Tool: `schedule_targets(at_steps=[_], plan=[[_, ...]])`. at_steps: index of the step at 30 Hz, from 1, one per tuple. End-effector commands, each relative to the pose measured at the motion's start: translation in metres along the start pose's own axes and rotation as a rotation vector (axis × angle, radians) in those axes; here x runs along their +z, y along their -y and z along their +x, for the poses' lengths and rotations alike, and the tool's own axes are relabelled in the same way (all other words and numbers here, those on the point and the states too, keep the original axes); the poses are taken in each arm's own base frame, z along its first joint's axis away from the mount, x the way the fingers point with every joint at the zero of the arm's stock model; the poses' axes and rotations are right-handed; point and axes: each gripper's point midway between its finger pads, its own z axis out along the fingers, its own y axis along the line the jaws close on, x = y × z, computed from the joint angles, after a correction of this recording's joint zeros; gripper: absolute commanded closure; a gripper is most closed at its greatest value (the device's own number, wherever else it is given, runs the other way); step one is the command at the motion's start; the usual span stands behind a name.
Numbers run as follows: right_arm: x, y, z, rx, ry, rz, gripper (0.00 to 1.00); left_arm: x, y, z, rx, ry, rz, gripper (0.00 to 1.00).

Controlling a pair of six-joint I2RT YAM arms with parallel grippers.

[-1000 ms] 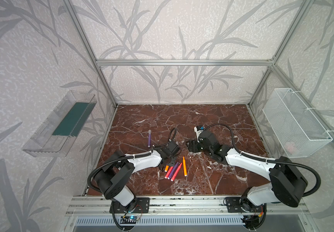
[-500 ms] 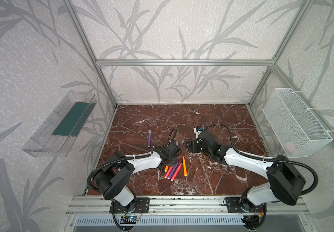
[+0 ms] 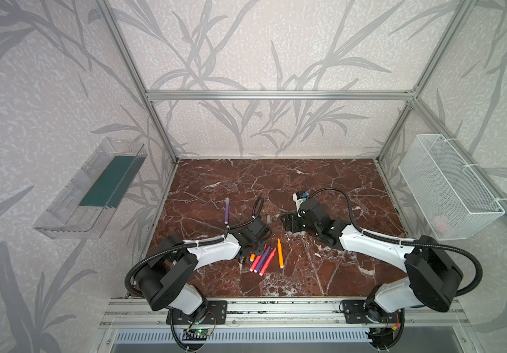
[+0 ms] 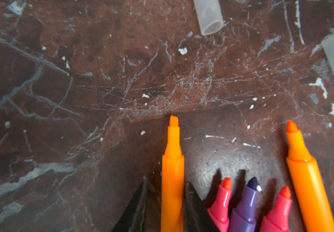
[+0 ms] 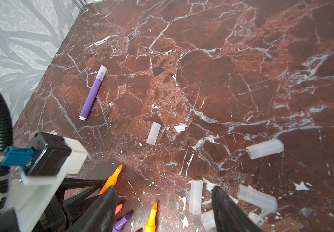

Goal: Insert pens into pen caps
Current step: Pick up the pen from the bottom-center of the table.

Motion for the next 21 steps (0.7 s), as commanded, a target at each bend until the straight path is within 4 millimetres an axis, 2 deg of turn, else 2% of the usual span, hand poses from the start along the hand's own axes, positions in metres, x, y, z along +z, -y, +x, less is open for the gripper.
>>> schedule_targets(at_steps=[1, 4, 9, 13, 16, 21], plan=[[-0.002, -0.005, -0.009, -0.002, 0.014, 0.003, 0.27, 0.013, -0.017, 0.047, 0.009, -0.172, -0.064, 0.71], [-0.003, -0.006, -0.010, -0.004, 0.015, 0.001, 0.27, 0.016, -0.017, 0.046, 0.013, -0.173, -0.070, 0.73], [0.000, -0.005, -0.010, -0.005, 0.014, 0.005, 0.27, 0.016, -0.019, 0.044, 0.015, -0.166, -0.086, 0.82], [0.008, -0.006, -0.007, -0.009, 0.002, 0.014, 0.27, 0.008, -0.021, 0.035, 0.000, -0.124, -0.082, 0.88], [0.020, -0.008, -0.002, -0.031, -0.015, 0.046, 0.27, -0.002, -0.023, 0.025, -0.017, -0.084, -0.062, 0.92], [0.055, -0.010, 0.010, -0.072, -0.082, 0.107, 0.27, -0.021, -0.037, 0.008, -0.113, -0.009, -0.007, 1.00]])
